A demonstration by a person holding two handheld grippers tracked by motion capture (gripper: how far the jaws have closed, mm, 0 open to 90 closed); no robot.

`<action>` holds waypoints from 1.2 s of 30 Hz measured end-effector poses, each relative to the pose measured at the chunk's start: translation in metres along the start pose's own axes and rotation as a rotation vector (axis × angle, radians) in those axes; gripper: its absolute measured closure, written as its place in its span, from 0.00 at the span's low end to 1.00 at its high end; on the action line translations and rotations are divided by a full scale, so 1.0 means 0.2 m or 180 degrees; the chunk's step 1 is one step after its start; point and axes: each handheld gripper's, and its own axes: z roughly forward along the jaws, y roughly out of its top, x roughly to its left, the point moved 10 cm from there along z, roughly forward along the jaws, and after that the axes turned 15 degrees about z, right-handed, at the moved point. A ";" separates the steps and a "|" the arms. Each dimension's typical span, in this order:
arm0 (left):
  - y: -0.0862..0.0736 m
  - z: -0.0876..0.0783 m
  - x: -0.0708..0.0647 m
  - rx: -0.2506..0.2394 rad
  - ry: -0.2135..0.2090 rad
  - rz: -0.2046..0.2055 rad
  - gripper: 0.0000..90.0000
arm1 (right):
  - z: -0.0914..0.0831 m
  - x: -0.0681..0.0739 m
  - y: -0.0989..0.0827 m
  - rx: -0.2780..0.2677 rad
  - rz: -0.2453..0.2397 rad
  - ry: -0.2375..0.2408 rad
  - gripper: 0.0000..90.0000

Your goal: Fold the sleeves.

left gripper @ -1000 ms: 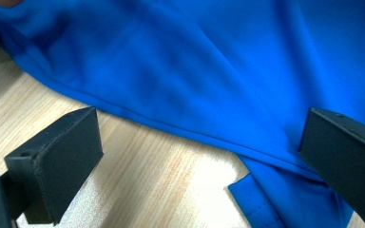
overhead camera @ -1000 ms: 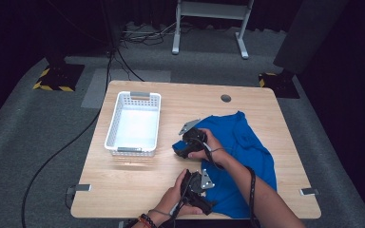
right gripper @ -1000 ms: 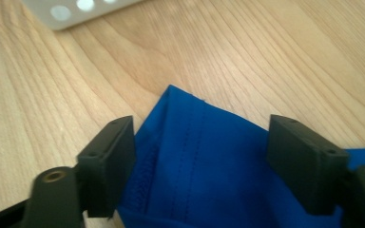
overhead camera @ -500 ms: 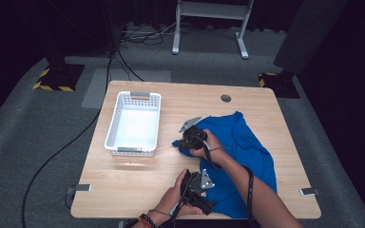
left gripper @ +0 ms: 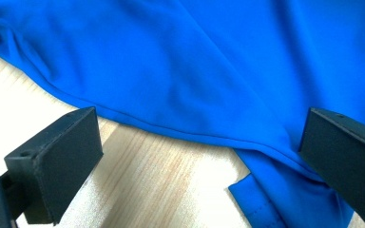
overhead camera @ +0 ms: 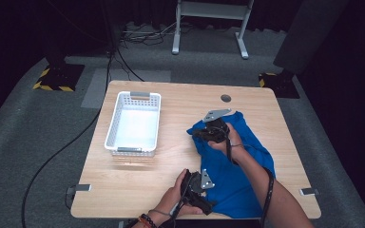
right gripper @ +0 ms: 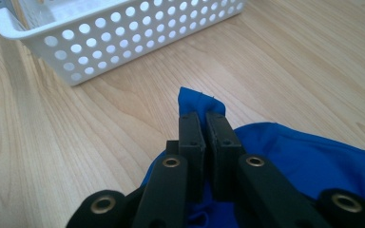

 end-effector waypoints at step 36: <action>0.00 0.00 0.00 -0.0005 0.0013 -0.0009 0.01 | -0.34 -0.48 -0.60 0.0050 0.0700 -0.0632 0.79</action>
